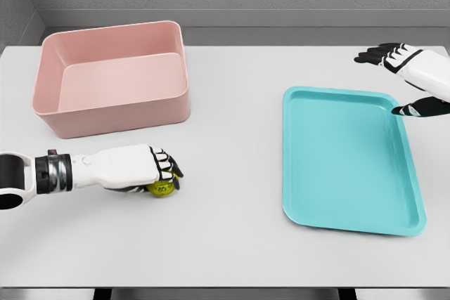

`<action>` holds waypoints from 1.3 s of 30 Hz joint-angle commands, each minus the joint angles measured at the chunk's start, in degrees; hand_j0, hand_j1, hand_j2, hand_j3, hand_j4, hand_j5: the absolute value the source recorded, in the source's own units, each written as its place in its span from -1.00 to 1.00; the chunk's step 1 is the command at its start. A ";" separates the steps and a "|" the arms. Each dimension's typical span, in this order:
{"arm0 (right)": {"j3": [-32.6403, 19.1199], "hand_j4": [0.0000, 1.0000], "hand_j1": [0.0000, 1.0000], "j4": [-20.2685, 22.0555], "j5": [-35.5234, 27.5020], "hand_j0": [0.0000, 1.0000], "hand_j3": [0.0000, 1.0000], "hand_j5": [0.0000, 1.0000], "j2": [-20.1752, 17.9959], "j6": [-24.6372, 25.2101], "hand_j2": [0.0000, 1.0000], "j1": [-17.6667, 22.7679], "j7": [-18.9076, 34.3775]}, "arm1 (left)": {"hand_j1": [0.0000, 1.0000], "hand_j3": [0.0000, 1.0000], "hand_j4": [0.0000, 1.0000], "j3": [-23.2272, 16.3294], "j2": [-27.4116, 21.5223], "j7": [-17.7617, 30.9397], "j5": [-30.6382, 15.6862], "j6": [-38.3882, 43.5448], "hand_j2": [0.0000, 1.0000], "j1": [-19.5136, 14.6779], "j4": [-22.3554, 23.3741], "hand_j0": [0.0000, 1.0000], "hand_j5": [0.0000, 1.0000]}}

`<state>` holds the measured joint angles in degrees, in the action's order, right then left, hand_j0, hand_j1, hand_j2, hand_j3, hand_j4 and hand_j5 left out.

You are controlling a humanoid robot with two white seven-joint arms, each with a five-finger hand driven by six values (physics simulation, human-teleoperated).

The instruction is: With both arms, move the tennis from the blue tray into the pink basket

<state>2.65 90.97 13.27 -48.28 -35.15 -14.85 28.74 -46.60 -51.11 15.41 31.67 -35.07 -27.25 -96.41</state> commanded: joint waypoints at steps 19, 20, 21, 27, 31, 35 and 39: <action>-0.01 1.00 1.00 1.49 -0.35 1.00 1.00 1.00 -0.06 0.15 1.00 0.62 0.09 | 0.17 0.17 0.17 0.55 -0.83 0.15 -5.57 0.07 0.17 -5.19 -0.10 0.17 0.17; -0.01 1.00 1.00 1.58 -0.35 1.00 1.00 1.00 -0.06 0.15 1.00 0.62 0.09 | 0.18 0.18 0.18 0.63 -0.83 0.15 -5.92 0.07 0.18 -5.36 -0.01 0.18 0.18; 0.08 1.00 1.00 1.58 -0.35 1.00 1.00 1.00 -0.06 0.15 1.00 0.62 0.09 | 0.17 0.17 0.17 0.64 -0.83 0.15 -5.92 0.07 0.17 -5.80 0.08 0.17 0.17; -0.01 1.00 1.00 1.58 -0.35 1.00 1.00 1.00 -0.14 0.15 1.00 0.62 0.09 | 0.18 0.18 0.18 0.72 -1.18 0.15 -8.12 0.07 0.18 -8.26 0.69 0.18 0.18; -0.10 1.00 1.00 1.58 -0.35 1.00 1.00 1.00 -0.23 0.15 1.00 0.62 0.09 | 0.18 0.18 0.18 1.08 -1.89 0.15 -9.26 0.07 0.18 -9.05 0.69 0.18 0.18; -0.01 1.00 1.00 1.67 -0.26 1.00 1.00 1.00 -0.15 0.15 1.00 0.70 0.18 | 0.18 0.18 0.18 1.78 -1.89 0.15 -10.05 0.07 0.18 -9.49 1.22 0.18 0.18; -0.01 1.00 1.00 2.63 -0.17 1.00 1.00 1.00 -0.32 0.15 1.00 0.70 0.18 | 0.18 0.18 0.18 2.31 -1.62 0.15 -10.58 0.07 0.18 -10.99 3.42 0.18 0.18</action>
<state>2.64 93.07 13.45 -48.48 -35.15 -14.15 28.94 -44.59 -52.80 15.59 21.85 -35.09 -38.41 -93.92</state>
